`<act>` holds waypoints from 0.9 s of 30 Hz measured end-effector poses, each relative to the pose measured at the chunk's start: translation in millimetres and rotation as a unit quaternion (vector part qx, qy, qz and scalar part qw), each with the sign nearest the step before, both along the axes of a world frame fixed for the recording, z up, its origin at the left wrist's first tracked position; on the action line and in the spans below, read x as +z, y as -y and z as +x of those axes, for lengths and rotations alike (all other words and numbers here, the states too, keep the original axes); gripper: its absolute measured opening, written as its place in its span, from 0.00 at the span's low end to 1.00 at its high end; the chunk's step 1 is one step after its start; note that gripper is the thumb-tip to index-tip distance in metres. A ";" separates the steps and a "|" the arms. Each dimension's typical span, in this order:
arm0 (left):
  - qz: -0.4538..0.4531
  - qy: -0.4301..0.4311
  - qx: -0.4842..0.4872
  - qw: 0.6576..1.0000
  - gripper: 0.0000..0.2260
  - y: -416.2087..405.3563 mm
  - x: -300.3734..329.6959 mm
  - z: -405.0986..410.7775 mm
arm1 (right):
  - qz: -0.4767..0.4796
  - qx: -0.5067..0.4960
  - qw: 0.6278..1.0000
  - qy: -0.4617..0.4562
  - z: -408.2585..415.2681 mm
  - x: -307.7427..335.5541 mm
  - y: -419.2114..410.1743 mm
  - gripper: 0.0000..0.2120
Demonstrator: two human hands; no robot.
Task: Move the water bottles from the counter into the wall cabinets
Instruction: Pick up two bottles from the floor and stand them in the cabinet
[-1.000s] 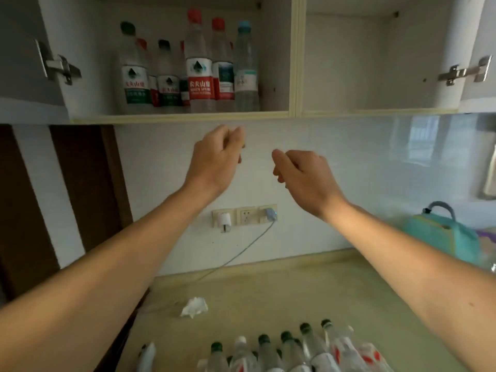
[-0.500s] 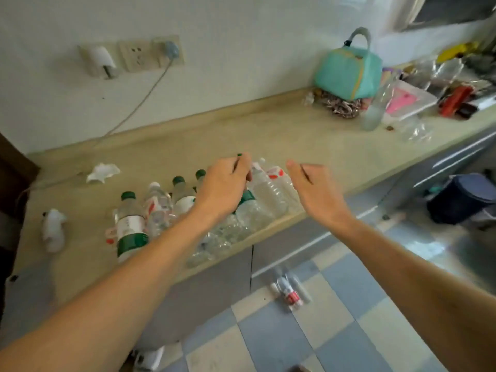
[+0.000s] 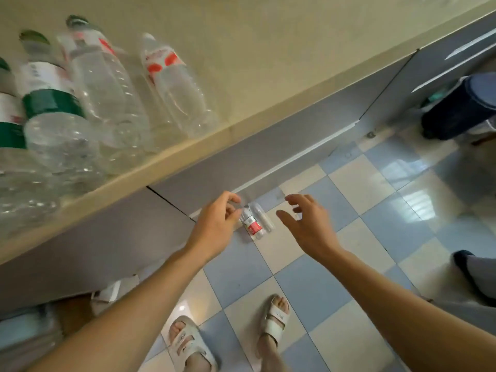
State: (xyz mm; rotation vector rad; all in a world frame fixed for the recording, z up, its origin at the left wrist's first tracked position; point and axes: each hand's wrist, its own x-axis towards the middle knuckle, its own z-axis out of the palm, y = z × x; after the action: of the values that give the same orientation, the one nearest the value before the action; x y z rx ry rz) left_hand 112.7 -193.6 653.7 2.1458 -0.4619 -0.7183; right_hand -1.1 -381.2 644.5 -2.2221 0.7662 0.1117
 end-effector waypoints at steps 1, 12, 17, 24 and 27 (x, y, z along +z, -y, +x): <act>0.007 -0.013 0.007 1.000 0.08 8.4 -25.9 -1.7 | 0.006 -0.002 1.000 -0.023 -4.7 -25.4 9.7 0.22; 0.117 -0.014 0.007 0.993 0.14 71.0 -338.3 9.0 | 0.050 -0.019 0.990 -0.127 -22.8 -339.2 60.6 0.22; 0.158 -0.042 -0.011 0.986 0.20 81.8 -470.6 1.2 | 0.053 -0.019 0.991 -0.122 -14.3 -466.8 71.6 0.19; 0.173 -0.065 0.045 0.982 0.33 96.9 -610.5 1.7 | 0.030 -0.036 0.993 -0.105 16.0 -607.1 76.8 0.18; 0.154 -0.075 0.091 0.981 0.45 107.2 -647.2 3.8 | 0.030 -0.027 0.994 -0.103 28.8 -644.2 75.5 0.22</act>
State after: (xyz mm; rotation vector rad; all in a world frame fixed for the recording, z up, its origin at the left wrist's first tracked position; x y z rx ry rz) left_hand 116.5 -300.8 6.5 2.3585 -0.0737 -0.8854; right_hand 27.8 -456.7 0.2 -2.1527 0.9209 0.3381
